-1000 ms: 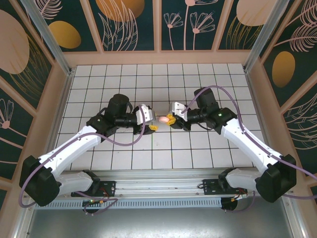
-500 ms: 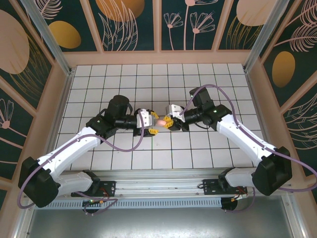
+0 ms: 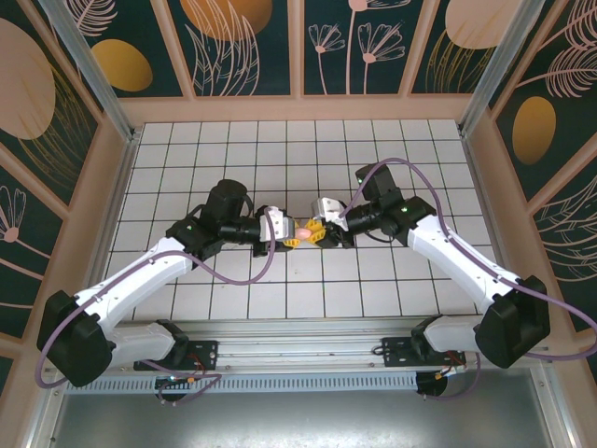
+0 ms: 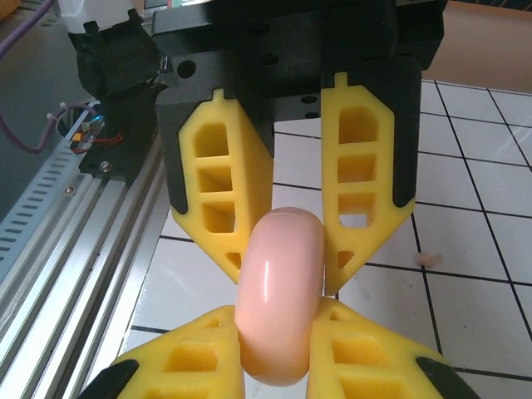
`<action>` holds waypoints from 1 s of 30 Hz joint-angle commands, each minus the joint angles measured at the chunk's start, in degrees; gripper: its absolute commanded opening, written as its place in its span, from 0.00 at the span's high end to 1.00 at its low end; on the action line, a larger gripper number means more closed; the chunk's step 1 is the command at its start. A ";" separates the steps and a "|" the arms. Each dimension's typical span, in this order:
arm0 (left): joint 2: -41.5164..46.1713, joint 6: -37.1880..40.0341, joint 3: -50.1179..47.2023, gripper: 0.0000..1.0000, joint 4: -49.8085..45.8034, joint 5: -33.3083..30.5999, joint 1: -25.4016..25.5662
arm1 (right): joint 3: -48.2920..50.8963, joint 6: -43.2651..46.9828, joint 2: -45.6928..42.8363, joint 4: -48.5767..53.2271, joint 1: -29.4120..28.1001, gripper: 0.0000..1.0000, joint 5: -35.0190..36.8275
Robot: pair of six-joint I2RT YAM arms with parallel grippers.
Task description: Insert wireless bluetooth earbuds into charging case
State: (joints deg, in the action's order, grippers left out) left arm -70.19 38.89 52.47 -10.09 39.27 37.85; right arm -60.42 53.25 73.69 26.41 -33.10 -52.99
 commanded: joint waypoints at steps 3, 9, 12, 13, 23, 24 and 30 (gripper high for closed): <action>-0.03 -1.08 -0.64 0.80 2.35 0.87 0.39 | 0.75 -0.34 -2.50 -4.75 0.15 0.80 -1.23; 1.52 -11.34 -7.47 0.84 17.12 4.19 0.44 | 10.65 -9.69 -12.09 -19.69 1.40 0.65 -2.07; 1.90 -16.55 -10.07 0.84 24.18 5.83 0.41 | 16.47 -15.51 -17.67 -27.45 4.25 0.58 -3.52; 1.98 -18.13 -10.80 0.84 26.33 6.14 0.39 | 18.24 -17.36 -19.17 -29.95 4.77 0.57 -4.27; 1.03 -23.73 -11.94 0.83 34.31 8.73 0.46 | 21.41 -26.45 -18.33 -39.46 5.24 0.52 -10.63; 1.01 -24.01 -11.95 0.83 34.61 8.93 0.42 | 21.17 -26.41 -17.79 -39.42 5.24 0.52 -10.66; 0.76 -24.27 -11.86 0.83 34.93 10.07 0.45 | 19.89 -26.58 -15.00 -41.01 4.79 0.52 -11.43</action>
State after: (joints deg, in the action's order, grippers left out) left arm -69.41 15.88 40.53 22.04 46.76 38.26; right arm -38.83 27.90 57.91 -11.49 -28.12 -62.26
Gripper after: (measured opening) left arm 0.182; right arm 0.479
